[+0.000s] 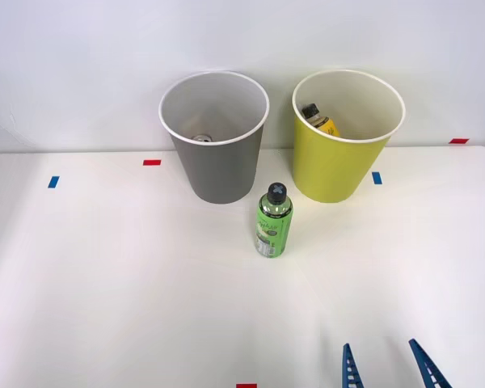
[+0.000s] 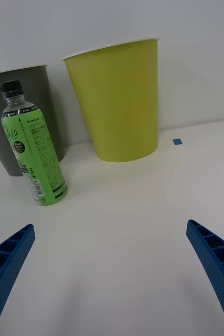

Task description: Put cans in the gray bin, plastic bottles in the light green bin

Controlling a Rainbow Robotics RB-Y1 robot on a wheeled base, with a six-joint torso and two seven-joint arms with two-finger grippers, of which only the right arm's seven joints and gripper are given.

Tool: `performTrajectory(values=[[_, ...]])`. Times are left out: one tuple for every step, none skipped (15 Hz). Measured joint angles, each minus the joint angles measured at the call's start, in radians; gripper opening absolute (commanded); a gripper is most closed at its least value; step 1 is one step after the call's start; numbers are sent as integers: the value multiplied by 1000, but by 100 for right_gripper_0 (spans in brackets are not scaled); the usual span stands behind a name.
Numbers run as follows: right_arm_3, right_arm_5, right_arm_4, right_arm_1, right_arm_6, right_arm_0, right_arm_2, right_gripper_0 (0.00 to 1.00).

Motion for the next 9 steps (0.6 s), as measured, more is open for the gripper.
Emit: performTrajectory(values=[[0,0,0,0,0,0,0,100],[0,0,0,0,0,0,0,100],[0,0,0,0,0,0,0,100],[0,0,0,0,0,0,0,100],[0,0,0,0,0,0,0,100],[0,0,0,0,0,0,0,100],[0,0,0,0,0,0,0,100],[0,0,0,0,0,0,0,100],[0,0,0,0,0,0,0,100]])
